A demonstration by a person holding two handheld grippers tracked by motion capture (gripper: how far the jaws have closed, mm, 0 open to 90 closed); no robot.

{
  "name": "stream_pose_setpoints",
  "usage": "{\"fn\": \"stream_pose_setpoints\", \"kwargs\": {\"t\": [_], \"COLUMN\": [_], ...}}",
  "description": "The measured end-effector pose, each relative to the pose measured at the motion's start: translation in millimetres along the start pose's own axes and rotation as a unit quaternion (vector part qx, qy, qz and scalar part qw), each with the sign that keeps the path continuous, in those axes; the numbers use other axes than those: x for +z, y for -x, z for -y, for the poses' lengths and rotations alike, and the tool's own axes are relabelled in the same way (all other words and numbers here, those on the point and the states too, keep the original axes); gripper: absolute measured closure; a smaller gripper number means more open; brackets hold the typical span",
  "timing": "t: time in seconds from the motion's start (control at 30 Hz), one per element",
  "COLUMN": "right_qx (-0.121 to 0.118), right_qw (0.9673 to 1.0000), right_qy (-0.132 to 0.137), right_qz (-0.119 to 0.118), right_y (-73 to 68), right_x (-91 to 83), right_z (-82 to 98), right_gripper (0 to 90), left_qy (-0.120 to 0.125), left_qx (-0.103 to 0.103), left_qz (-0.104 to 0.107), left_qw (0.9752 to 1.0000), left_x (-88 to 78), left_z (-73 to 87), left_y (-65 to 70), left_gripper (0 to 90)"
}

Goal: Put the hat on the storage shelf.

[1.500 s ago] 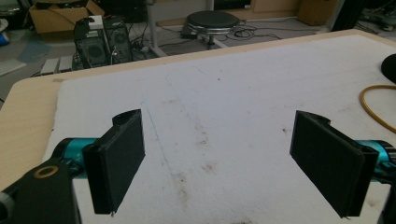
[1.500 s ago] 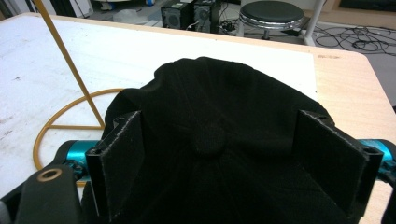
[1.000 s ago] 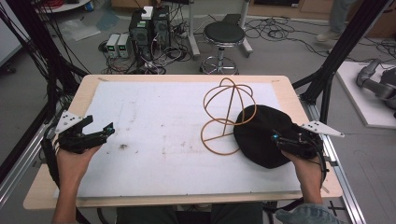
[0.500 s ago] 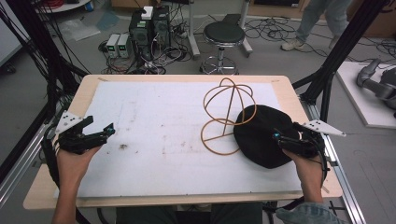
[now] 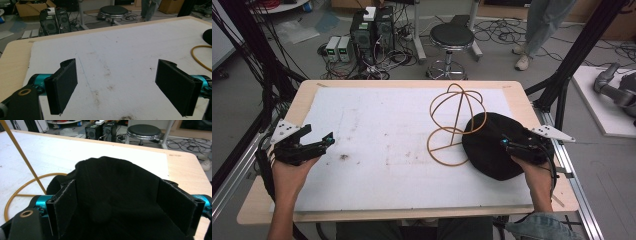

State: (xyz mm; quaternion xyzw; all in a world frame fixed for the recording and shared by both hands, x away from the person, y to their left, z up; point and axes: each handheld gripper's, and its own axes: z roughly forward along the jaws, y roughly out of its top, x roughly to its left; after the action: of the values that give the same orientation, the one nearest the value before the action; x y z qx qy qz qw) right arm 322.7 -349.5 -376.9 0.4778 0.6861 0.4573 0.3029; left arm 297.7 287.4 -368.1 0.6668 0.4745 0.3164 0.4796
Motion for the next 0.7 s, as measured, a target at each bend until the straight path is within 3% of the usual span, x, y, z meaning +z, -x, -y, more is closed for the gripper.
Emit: {"fn": "stream_pose_setpoints", "kwargs": {"t": [0.4,0.7], "right_qx": [0.003,0.017], "right_qw": [0.9993,0.9987], "right_qy": [-0.034,-0.047], "right_qz": [-0.016,-0.012], "right_y": [-6.5,-5.4], "right_x": [14.8,17.2], "right_z": [10.5,14.5], "right_gripper": [18.0,31.9], "left_qy": [-0.001,-0.001], "left_qx": [-0.001,-0.002], "left_qz": [0.0,-0.001], "left_qw": [1.0,1.0], "left_x": [0.3,0.0], "left_z": [0.4,0.5], "left_y": [0.3,-0.3], "left_gripper": [18.1,18.1]}}
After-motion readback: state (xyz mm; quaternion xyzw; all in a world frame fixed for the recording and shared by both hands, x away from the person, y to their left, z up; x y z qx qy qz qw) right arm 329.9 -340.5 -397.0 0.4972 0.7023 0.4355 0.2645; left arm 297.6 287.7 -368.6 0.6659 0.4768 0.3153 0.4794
